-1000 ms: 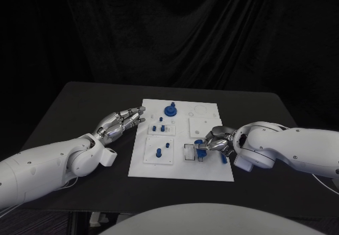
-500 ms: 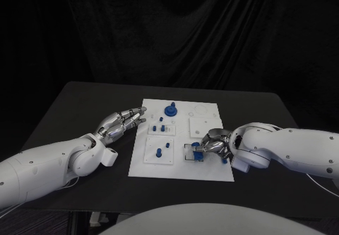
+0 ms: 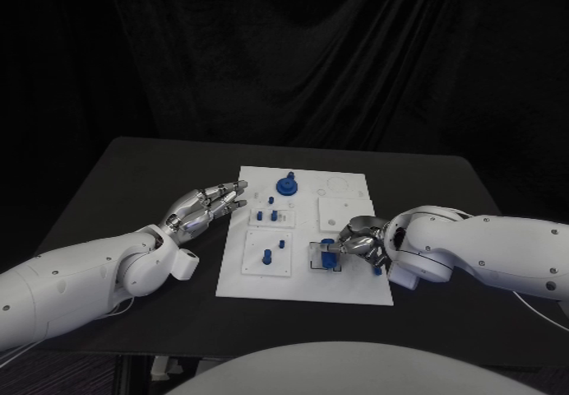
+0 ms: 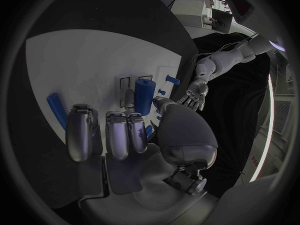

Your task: Assemble the parts on the task board

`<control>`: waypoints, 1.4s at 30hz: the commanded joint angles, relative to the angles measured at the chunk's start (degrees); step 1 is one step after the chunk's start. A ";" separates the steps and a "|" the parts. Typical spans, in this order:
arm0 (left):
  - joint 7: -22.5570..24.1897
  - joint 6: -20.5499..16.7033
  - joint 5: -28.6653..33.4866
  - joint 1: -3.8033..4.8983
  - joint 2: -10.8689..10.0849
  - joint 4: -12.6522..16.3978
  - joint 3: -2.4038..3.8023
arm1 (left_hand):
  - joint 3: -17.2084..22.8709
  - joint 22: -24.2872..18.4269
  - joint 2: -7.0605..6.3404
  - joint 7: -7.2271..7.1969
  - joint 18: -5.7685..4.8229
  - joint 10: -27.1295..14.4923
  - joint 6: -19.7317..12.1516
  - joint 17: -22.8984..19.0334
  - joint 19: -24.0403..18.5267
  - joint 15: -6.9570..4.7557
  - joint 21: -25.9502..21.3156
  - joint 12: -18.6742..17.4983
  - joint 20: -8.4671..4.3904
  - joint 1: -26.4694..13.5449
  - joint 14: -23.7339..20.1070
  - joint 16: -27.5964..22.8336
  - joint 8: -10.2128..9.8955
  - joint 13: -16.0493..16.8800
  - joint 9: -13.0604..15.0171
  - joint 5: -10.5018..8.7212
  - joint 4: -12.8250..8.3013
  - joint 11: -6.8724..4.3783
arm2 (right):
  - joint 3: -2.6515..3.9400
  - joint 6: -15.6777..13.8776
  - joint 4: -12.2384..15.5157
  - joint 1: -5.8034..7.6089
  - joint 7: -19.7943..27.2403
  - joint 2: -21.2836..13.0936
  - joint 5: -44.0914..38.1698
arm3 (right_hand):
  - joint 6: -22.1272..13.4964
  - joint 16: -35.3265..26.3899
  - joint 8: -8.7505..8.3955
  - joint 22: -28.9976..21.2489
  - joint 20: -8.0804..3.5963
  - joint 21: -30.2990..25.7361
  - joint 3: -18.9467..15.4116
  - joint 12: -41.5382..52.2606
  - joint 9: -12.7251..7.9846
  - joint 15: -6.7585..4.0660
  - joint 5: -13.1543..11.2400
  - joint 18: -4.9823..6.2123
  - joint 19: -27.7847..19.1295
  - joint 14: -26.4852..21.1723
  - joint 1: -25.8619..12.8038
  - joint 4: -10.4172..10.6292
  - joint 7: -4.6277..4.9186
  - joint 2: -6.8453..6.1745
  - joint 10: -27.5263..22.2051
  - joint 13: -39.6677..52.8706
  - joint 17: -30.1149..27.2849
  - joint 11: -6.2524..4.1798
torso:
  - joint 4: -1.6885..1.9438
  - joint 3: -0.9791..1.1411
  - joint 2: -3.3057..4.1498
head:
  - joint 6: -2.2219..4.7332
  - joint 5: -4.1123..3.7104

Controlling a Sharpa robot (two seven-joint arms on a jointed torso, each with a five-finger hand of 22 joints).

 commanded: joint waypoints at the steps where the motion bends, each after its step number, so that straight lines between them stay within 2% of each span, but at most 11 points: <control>1: 2.93 0.82 0.36 -0.11 0.17 0.04 0.06 | 0.43 -0.05 -0.11 0.04 0.60 0.03 -0.05 0.10 0.18 0.15 0.17 0.26 0.14 0.42 0.18 0.30 0.26 0.07 -0.05 0.11 0.01 0.28 | 0.02 1.23 -0.02 -0.13 0.18 0.11 0.11 | -0.21 0.24 -0.38 12.20 0.29 -0.48 -0.76 0.15 -0.26 0.50 -1.09 -0.05 2.34 5.88 -0.79 -0.05 0.51 -0.03 5.97 15.10 14.64 0.47 | 0.03 0.00 -0.04 | -0.01 0.03; 8: 2.85 0.94 0.36 -0.20 0.26 -0.05 0.06 | 0.47 -0.11 -0.11 0.06 0.57 0.03 -0.04 0.09 0.17 0.19 0.16 0.22 0.15 0.39 0.16 0.30 0.26 0.06 -0.05 0.07 0.04 0.29 | 0.02 2.26 -0.13 -0.13 -0.19 0.29 0.11 | -0.32 0.22 -0.73 12.15 0.40 -0.61 -2.53 0.15 -0.89 0.61 -4.38 -0.02 2.26 5.88 -0.37 -0.13 0.64 -0.04 5.97 15.10 14.61 0.60 | 0.03 0.01 -0.06 | -0.01 0.05; 12: 2.82 1.01 0.36 -0.25 0.31 -0.15 0.06 | 0.47 -0.11 -0.11 0.06 0.57 0.03 -0.04 0.09 0.17 0.19 0.16 0.22 0.15 0.39 0.16 0.30 0.26 0.06 -0.05 0.07 0.04 0.29 | 0.02 2.08 -0.25 -0.14 -0.07 0.26 0.11 | -0.21 0.20 -0.81 12.11 0.47 -0.72 -4.21 0.15 -1.30 0.67 -7.22 0.02 2.20 5.87 -1.27 0.00 0.69 0.72 5.97 15.10 14.58 0.66 | 0.03 0.02 -0.06 | -0.01 0.13; 23: 2.72 1.12 0.36 -0.39 0.35 -0.30 0.06 | 0.47 -0.11 -0.11 0.06 0.57 0.03 -0.04 0.09 0.17 0.19 0.16 0.22 0.15 0.39 0.16 0.30 0.26 0.06 -0.05 0.07 0.04 0.29 | 0.02 0.55 -0.23 -0.14 1.32 0.04 0.11 | -0.16 0.30 -0.79 12.08 0.48 -0.81 -4.60 0.15 -1.38 0.68 -7.78 0.04 2.16 5.91 -1.41 0.01 0.69 0.90 5.97 15.10 14.73 0.66 | 0.00 0.01 -0.07 | -0.01 0.20; 33: 2.61 1.24 0.36 -0.52 0.37 -0.31 0.06 | 0.51 -0.19 -0.13 0.09 0.50 0.02 -0.07 0.09 0.16 0.25 0.14 0.20 0.16 0.35 0.16 0.32 0.25 0.06 -0.06 -0.01 0.09 0.33 | 0.02 -1.11 -0.08 -0.14 3.36 -0.20 0.11 | 0.36 0.25 -0.05 11.99 0.46 -1.09 -5.63 0.15 -1.16 0.61 -8.63 0.11 2.02 5.89 -2.04 0.08 0.53 1.53 5.97 15.10 14.66 0.54 | 0.02 0.00 -0.04 | -0.01 0.41; 36: 2.65 1.20 0.36 -0.55 0.30 -0.30 0.06 | 0.54 -0.17 -0.14 0.11 0.47 0.02 -0.09 0.09 0.18 0.29 0.15 0.15 0.16 0.32 0.16 0.33 0.24 0.05 -0.07 -0.03 0.12 0.35 | 0.02 -2.80 0.17 -0.14 4.80 -0.56 0.11 | 0.46 0.31 0.38 12.00 0.41 -1.06 -5.82 0.15 -0.99 0.55 -7.91 0.11 2.03 5.91 -1.43 -0.13 0.42 1.77 5.97 15.10 14.74 0.46 | -0.04 0.00 -0.04 | -0.01 0.56; 38: 2.66 1.16 0.36 -0.57 0.23 -0.28 0.06 | 0.54 -0.17 -0.14 0.11 0.47 0.02 -0.09 0.09 0.18 0.29 0.15 0.15 0.16 0.32 0.16 0.33 0.24 0.05 -0.07 -0.03 0.12 0.35 | 0.02 -4.26 0.50 -0.13 5.87 -0.99 0.11 | 0.37 0.37 1.17 12.02 0.29 -1.01 -6.15 0.15 -0.66 0.42 -6.68 0.10 2.04 5.93 0.29 -0.34 0.26 1.72 5.97 15.10 14.82 0.31 | -0.01 0.01 -0.05 | -0.01 0.67; 42: 2.67 1.07 0.36 -0.59 0.12 -0.28 0.06 | 0.64 -0.14 -0.11 0.12 0.42 0.01 -0.05 0.08 0.21 0.32 0.16 0.16 0.15 0.33 0.16 0.34 0.25 0.05 -0.07 0.08 0.11 0.36 | 0.03 -5.66 1.30 -0.11 6.56 -1.99 0.11 | 0.29 0.44 2.12 12.07 0.17 -0.85 -6.42 0.15 -0.26 0.29 -5.77 0.06 2.12 5.95 2.43 -0.54 0.10 1.62 5.97 15.10 14.92 0.16 | 0.03 0.01 -0.04 | -0.01 0.67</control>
